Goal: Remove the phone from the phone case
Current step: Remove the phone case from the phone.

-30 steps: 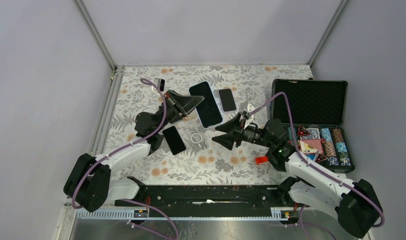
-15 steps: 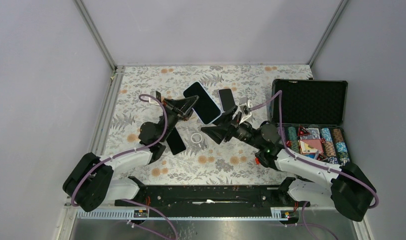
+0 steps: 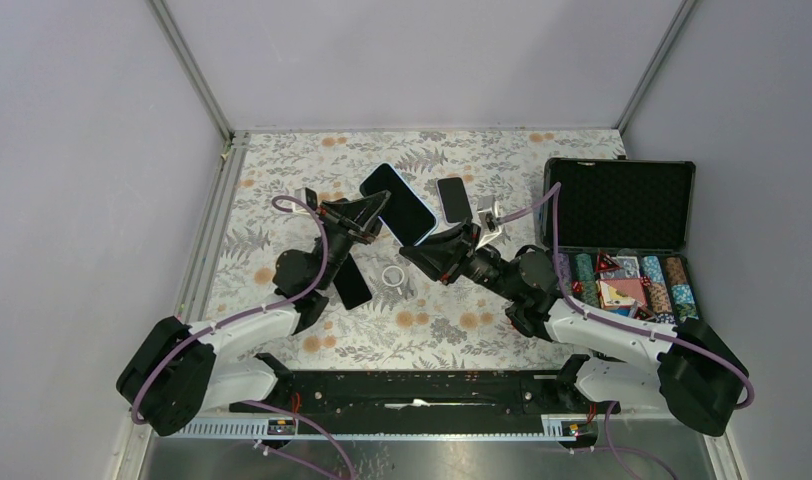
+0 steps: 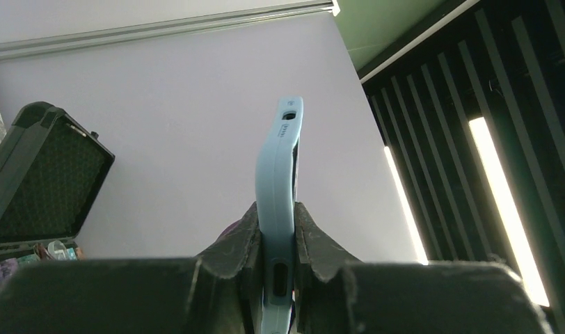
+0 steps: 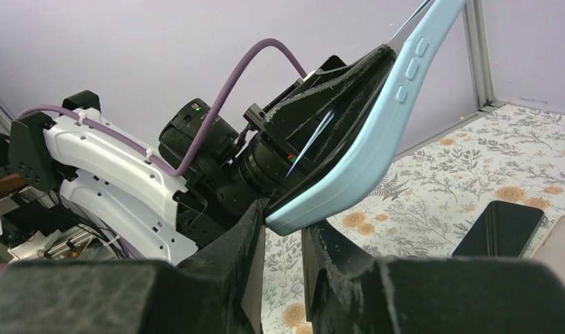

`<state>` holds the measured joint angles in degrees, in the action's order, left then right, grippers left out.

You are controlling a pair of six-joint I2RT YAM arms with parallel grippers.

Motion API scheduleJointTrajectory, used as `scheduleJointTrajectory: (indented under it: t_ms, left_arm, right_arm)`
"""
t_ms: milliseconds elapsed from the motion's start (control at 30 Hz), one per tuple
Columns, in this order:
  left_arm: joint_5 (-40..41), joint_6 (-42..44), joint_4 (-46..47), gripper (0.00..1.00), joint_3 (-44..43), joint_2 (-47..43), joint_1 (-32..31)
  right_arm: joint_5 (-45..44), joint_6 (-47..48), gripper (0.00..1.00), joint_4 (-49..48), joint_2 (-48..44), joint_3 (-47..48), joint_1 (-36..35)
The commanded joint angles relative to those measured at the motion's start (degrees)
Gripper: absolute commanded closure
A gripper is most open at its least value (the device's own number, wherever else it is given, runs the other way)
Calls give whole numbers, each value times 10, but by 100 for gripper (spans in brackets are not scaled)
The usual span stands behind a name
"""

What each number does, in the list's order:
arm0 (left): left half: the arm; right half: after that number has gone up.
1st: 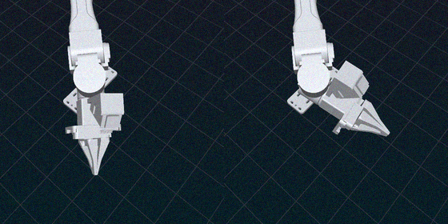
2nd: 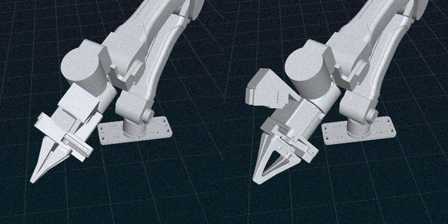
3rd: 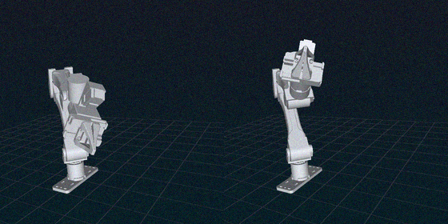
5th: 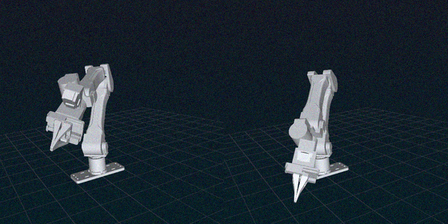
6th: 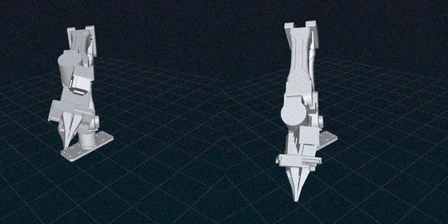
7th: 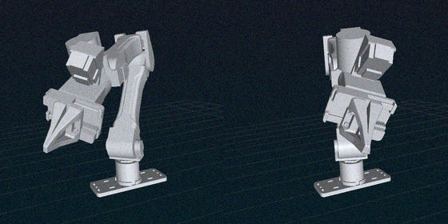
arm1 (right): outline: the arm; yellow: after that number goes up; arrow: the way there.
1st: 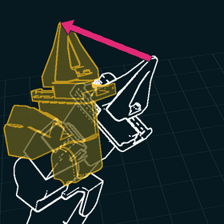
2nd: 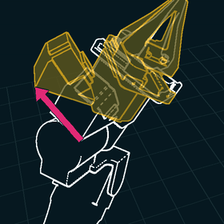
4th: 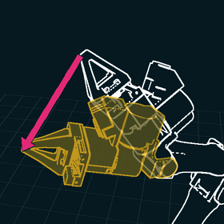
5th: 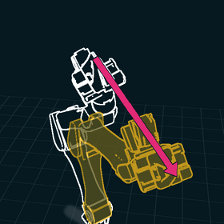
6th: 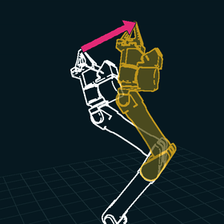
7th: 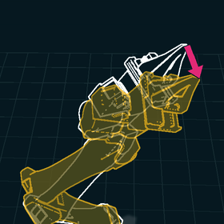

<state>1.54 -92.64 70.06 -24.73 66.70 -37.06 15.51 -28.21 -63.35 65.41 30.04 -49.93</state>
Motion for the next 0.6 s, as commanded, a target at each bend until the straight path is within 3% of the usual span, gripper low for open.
scheduleJointTrajectory:
  t_ms: [0, 133, 567]
  left_arm:
    - [3, -29, 35, 100, -10, -24, -4]
    - [-12, -50, 29, 100, -13, -23, -6]
    - [-64, -71, -46, 100, -36, -78, -5]
  right_arm:
    - [-69, 60, 94, -15, -7, 8, 6]
    - [-87, 81, 100, 15, -13, 7, 6]
    - [-176, 260, 100, 129, -36, -15, 8]
